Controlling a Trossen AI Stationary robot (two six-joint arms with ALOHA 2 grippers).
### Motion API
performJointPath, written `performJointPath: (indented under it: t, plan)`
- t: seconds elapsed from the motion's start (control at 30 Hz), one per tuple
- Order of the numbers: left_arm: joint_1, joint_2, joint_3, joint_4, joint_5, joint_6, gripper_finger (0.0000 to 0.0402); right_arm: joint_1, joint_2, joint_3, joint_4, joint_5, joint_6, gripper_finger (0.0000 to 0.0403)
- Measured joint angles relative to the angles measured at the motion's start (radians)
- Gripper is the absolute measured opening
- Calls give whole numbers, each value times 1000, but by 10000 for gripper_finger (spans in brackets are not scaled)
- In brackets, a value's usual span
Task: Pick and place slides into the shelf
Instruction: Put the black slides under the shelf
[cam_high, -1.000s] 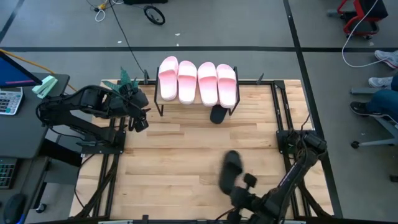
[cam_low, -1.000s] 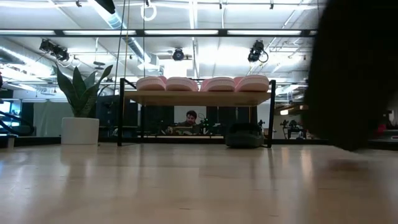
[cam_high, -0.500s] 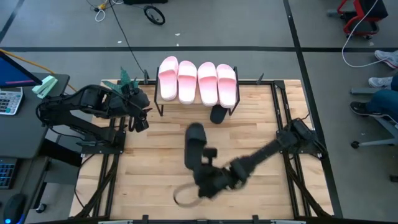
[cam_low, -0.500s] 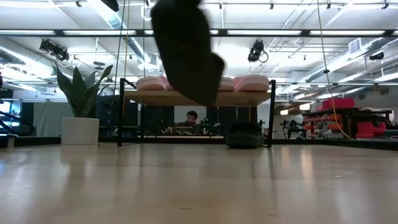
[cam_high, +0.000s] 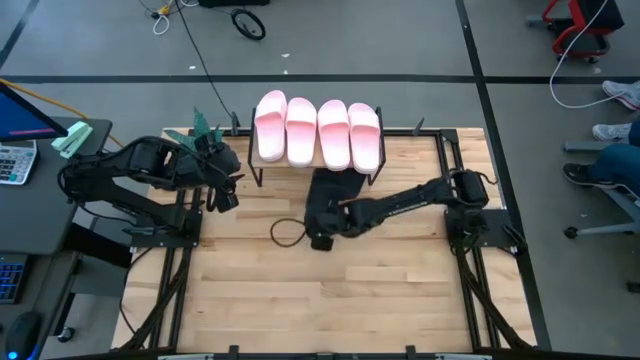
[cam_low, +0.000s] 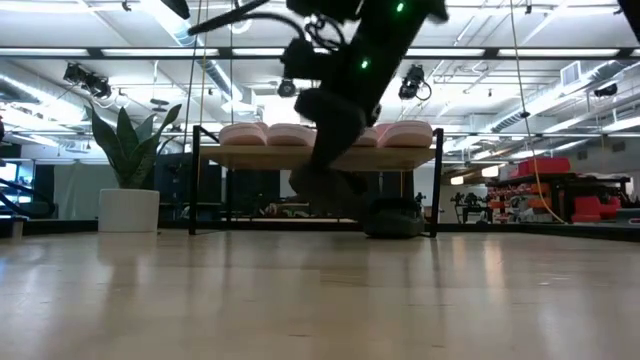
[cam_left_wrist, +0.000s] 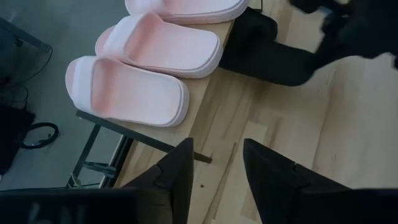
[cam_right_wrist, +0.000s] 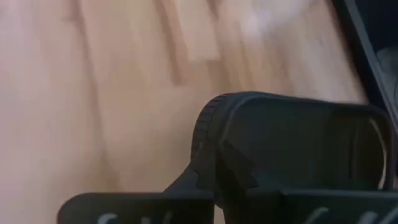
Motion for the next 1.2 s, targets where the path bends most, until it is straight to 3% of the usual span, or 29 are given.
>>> performJointPath:
  t: [0.23,0.43,0.6,0.9,1.07,1.2]
  plan:
    - [0,0,0,1,0,-3,136,-103,0,-66,93,0,-210,5]
    - [0,0,0,1,0,-14,139,-187,0,-82,94,-4,-128,11]
    - [0,0,0,2,0,-22,147,-215,-2,-81,92,-52,-148,50]
    - [0,0,0,2,0,-48,148,-191,-2,-82,82,-57,-104,131]
    - [0,0,0,2,0,-71,140,-119,-2,-83,79,-103,7,137]
    - [0,0,0,2,0,-89,136,-46,-2,-83,24,-78,11,132]
